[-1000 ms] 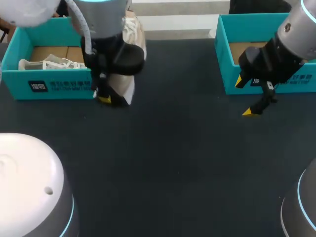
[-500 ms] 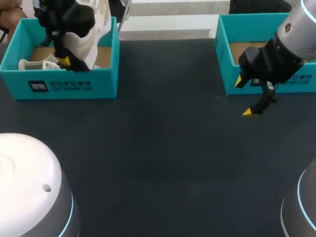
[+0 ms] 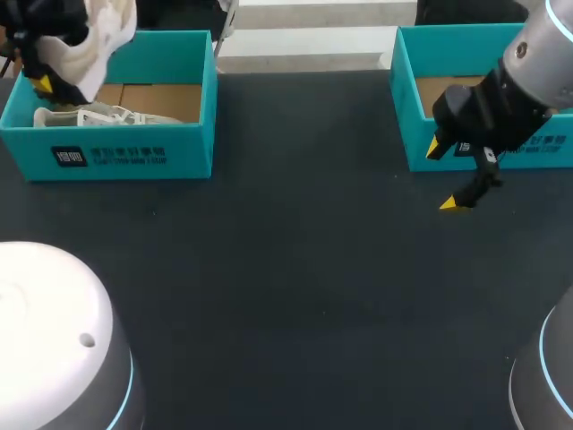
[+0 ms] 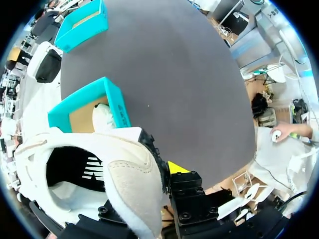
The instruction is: Take the shoe out of the shoebox, open the shoe tongue, remove and reinsert the insole, then place the shoe into the shoebox
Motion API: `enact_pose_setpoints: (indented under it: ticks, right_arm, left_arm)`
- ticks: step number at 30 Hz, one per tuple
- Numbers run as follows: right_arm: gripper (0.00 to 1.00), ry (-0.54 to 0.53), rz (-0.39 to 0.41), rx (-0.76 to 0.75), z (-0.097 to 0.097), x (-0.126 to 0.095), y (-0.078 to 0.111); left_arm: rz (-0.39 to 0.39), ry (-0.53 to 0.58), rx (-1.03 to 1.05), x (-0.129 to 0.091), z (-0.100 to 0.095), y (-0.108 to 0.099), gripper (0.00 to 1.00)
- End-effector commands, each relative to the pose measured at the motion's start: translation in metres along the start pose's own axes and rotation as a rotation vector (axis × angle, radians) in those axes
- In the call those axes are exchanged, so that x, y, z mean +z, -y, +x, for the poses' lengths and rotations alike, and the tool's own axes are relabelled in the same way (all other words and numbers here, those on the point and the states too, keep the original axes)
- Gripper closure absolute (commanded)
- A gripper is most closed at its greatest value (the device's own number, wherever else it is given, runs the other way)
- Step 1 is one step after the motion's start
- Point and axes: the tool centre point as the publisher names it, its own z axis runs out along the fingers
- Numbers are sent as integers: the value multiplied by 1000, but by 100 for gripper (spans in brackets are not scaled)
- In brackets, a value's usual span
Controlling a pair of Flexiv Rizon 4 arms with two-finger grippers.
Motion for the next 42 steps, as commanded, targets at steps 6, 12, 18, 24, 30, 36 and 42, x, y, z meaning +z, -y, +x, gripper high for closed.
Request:
enact_pose_setpoints:
  ticks: [6,12,18,24,30,36,42]
  right_arm:
    - [0,-1,1,0,-1,1,0]
    - [0,-1,1,0,-1,1,0]
    - [0,-1,1,0,-1,1,0]
    - [0,-1,1,0,-1,1,0]
    - [0,-1,1,0,-1,1,0]
    - [0,-1,1,0,-1,1,0]
    - [0,-1,1,0,-1,1,0]
  left_arm:
    - [43,-44,-39,4,-11,-76,100]
    - [66,-57,-111,5,-13,-103,100]
    - [66,-57,-111,5,-13,-103,100]
    - [66,-57,-111,5,-13,-103,100]
    - [39,-69,-75,10,-16,-103,100]
    - [-1,-95,6,26,-45,-118,100]
    - [-19,-32,13,35,-78,-143,100]
